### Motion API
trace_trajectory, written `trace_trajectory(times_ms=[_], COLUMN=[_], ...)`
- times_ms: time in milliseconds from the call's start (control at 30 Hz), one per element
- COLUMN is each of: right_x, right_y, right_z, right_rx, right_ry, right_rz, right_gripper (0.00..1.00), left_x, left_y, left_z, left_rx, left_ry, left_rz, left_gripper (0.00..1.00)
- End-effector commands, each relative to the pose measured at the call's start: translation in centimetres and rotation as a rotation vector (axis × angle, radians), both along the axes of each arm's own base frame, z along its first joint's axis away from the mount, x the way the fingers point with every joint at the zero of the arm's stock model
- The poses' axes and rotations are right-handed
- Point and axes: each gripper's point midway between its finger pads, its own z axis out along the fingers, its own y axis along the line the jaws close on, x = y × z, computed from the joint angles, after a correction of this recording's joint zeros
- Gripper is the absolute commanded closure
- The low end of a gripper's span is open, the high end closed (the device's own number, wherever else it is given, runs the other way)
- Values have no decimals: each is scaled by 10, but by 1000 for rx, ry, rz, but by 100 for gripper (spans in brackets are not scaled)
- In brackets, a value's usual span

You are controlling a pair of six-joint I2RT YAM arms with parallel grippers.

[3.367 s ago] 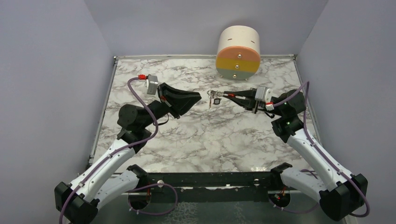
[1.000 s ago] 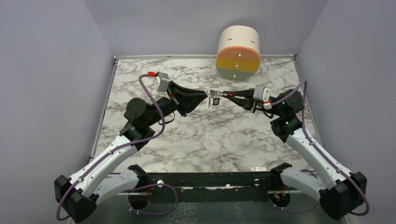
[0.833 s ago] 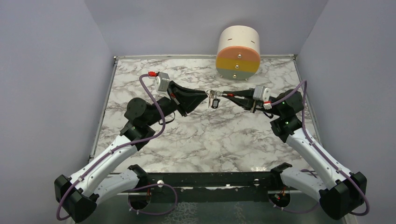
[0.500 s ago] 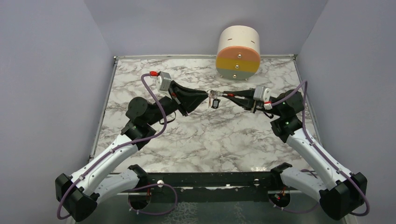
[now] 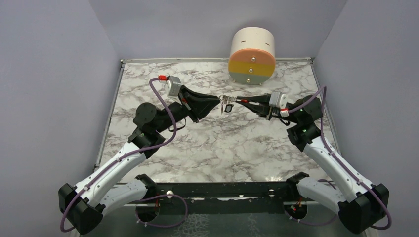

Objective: Remove the keys from the keyring

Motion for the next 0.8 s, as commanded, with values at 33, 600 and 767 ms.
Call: trace_trajectory(times_ms=[33,600,767], right_x=[-6,-4,-4], right_y=[-2,1,2], right_z=[14,11,11], right_rx=[30,25,24], right_ry=[-53,-46,-44], right_rz=[-8,-6,-3], right_gripper=[98,98,98], left_x=[2,3,-1], left_y=[-1,-2,0], left_z=[3,6,15], left_rx=[-8,-14,-36], left_ry=[-5,-2,-20], left_rz=[9,7,-1], left_gripper=[79,79,79])
